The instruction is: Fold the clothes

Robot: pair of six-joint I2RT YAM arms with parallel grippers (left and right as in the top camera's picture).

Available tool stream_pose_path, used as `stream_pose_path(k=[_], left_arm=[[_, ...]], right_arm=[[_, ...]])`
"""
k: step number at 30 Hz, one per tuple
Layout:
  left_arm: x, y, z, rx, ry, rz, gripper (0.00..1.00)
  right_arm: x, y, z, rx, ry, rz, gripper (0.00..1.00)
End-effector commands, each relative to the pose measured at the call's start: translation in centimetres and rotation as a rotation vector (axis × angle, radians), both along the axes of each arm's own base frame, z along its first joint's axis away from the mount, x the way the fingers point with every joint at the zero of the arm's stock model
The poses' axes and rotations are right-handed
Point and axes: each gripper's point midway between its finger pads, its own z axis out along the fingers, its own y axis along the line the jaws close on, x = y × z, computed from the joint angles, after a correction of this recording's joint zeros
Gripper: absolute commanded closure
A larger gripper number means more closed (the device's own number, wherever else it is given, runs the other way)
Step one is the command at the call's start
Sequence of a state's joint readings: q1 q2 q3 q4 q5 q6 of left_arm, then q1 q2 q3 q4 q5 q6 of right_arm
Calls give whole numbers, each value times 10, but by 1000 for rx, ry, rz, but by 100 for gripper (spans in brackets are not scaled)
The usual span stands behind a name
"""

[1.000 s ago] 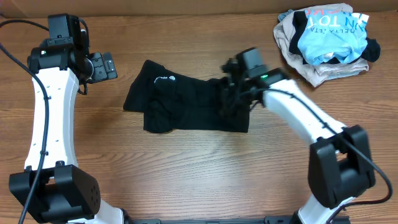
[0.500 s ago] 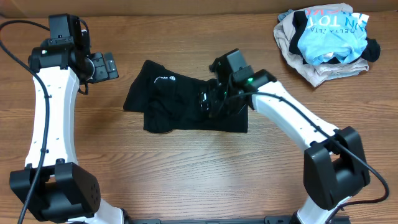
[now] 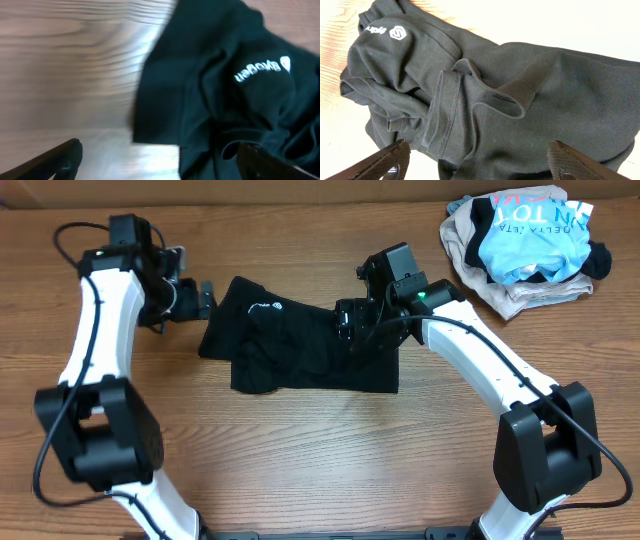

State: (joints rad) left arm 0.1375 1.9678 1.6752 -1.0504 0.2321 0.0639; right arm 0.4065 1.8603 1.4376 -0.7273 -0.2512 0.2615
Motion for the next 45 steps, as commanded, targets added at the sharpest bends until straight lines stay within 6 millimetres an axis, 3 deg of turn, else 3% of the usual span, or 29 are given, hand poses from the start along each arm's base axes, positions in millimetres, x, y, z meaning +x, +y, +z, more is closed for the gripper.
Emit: stream_pose_path(k=[1, 9, 16, 19, 23, 25, 32, 35, 37, 40, 41, 45], left_arm=[[4, -32, -23, -154, -13, -210, 0], [15, -45, -71, -254, 16, -241, 0], [15, -48, -77, -242, 17, -273, 0], [13, -52, -80, -214, 28, -301, 10], [5, -52, -88, -131, 88, -299, 34], [1, -51, -91, -100, 115, -292, 41], [-7, -53, -97, -80, 143, -297, 49], [-10, -42, -105, -18, 171, -259, 55], [-12, -30, -110, 48, 193, -214, 55], [-10, -18, -111, 108, 196, -183, 46], [-9, -17, -111, 115, 193, -178, 40], [-5, -14, -111, 130, 186, -147, 37]], right_arm=[[5, 0, 4, -9, -14, -6, 8], [3, -10, -1, -66, -7, -27, 6], [4, -11, -2, -71, -8, -30, 5], [4, -11, -2, -71, -10, -30, 4], [4, -11, -2, -70, -9, -30, 7], [3, -12, -2, -72, -5, -30, 9], [0, -13, -3, -77, 8, -30, 10], [-1, -13, -4, -81, 15, -30, 10], [-2, -14, -5, -83, 18, -29, 10], [-2, -14, -5, -82, 17, -29, 10], [-2, -14, -5, -82, 17, -29, 10], [-2, -14, -5, -82, 18, -29, 10]])
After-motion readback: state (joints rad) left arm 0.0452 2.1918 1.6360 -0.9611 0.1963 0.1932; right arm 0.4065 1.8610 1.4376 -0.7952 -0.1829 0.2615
